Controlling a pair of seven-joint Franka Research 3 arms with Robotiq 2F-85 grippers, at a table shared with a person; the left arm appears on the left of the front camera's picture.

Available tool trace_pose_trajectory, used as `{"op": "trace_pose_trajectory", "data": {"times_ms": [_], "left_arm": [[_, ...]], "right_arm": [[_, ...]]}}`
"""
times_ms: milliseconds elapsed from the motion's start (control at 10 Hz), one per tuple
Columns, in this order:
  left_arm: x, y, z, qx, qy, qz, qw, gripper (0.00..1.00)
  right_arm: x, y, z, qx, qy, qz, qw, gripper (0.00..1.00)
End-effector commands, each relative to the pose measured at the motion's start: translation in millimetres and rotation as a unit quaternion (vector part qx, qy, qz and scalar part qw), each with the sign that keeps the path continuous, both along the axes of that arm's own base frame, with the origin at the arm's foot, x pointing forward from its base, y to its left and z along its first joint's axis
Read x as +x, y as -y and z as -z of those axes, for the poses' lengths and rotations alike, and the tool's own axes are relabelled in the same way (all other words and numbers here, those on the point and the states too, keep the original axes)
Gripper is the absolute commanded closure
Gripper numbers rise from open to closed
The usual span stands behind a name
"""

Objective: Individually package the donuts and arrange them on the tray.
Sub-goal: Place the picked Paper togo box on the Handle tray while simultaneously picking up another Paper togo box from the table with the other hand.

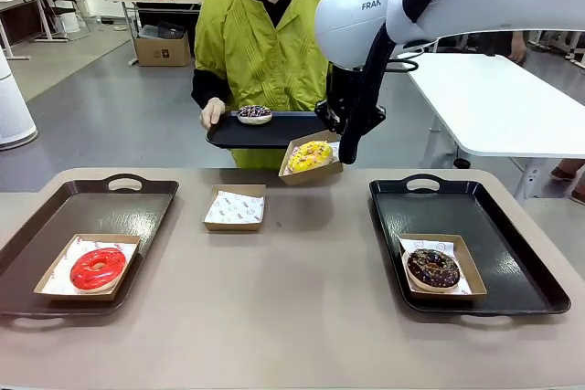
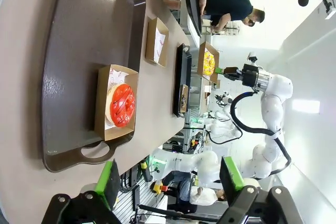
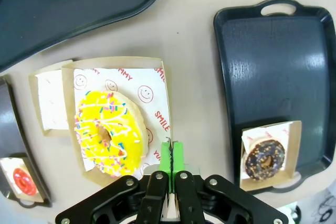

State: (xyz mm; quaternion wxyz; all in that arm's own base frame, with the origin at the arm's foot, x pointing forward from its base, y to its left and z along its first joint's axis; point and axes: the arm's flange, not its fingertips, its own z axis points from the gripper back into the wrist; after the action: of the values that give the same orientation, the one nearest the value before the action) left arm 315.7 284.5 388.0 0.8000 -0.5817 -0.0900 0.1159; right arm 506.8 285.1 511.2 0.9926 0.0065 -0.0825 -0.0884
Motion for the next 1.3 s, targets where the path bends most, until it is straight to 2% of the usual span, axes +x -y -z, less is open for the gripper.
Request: {"op": "trace_pose_trajectory", "data": {"times_ms": [0, 300, 600, 900, 1200], "left_arm": [[20, 26, -28, 0.060, -0.012, 0.022, 0.998, 0.00], [82, 87, -76, 0.158, -0.043, 0.065, 0.984, 0.00], [134, 156, -100, 0.241, -0.052, 0.095, 0.964, 0.00], [174, 237, -82, 0.368, -0.073, 0.108, 0.921, 0.00], [201, 306, -37, 0.442, -0.071, 0.145, 0.882, 0.00]], "right_arm": [[-15, 39, -5, 0.011, -0.013, -0.035, 0.999, 0.99], [-29, 123, -7, 0.024, -0.010, -0.030, 0.999, 0.99], [-35, 180, 11, 0.020, 0.008, -0.057, 0.998, 0.99], [-26, 220, 34, 0.026, 0.002, -0.038, 0.999, 0.99], [-14, 241, 50, 0.043, 0.003, -0.016, 0.999, 0.99]]}}
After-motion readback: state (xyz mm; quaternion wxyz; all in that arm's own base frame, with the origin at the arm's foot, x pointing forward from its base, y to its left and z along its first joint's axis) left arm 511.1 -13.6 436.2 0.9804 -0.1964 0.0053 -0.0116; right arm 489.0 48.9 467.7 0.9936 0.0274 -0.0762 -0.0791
